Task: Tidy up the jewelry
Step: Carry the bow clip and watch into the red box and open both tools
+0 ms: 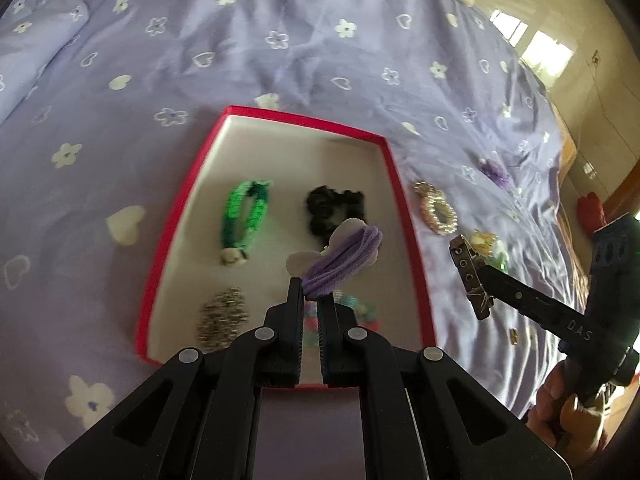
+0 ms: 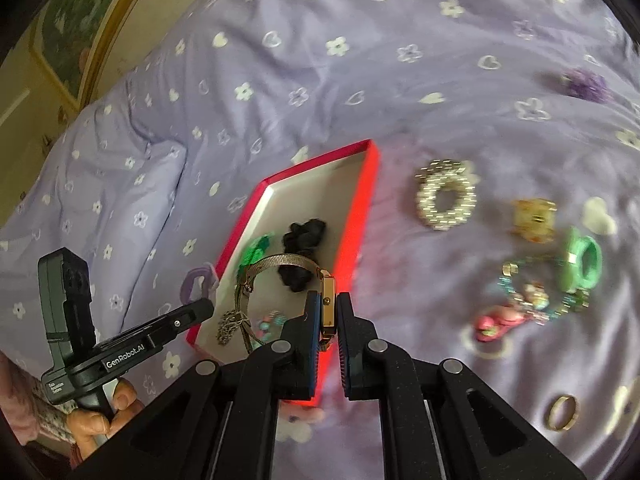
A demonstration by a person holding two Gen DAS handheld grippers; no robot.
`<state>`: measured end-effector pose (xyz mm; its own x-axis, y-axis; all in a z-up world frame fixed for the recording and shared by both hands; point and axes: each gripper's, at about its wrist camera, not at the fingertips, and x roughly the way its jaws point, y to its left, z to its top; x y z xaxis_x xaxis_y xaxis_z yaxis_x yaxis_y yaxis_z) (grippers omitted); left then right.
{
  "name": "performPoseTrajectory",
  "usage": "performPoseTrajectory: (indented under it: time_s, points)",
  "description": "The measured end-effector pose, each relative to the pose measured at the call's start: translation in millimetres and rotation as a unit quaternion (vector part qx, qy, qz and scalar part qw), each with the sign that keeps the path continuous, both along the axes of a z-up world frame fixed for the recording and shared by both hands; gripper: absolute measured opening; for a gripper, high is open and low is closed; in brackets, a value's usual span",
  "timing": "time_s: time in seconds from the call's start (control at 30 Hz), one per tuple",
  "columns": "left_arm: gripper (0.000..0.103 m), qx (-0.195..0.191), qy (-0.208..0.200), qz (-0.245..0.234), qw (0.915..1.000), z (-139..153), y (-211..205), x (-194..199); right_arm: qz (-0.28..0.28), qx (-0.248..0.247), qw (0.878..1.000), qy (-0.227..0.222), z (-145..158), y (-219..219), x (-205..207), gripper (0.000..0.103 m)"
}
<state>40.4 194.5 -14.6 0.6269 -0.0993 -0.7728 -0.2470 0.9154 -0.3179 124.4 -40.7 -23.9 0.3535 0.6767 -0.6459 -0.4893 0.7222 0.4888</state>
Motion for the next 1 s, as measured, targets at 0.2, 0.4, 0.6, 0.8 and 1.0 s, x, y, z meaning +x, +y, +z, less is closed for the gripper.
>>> performPoseTrajectory:
  time_s: [0.2,0.4,0.6,0.8,1.0]
  points:
    - [0.005,0.011,0.006,0.017,0.9998,-7,18,0,0.025,-0.017,1.000,-0.003,-4,32,4,0.008]
    - [0.005,0.008,0.021,0.026,0.9994,-22,32,8,0.041,-0.042,0.998,-0.004,-14,56,10,0.008]
    - [0.005,0.029,0.029,0.035,0.9986,-32,39,20,0.053,-0.081,0.995,-0.010,-26,80,20,0.008]
    - [0.005,0.045,0.054,0.036,0.9969,-50,44,33,0.066,-0.120,0.990,-0.026,-36,99,23,0.008]
    - [0.007,0.047,0.061,0.034,0.9965,-58,42,31,0.075,-0.123,0.989,-0.026,-40,104,24,0.010]
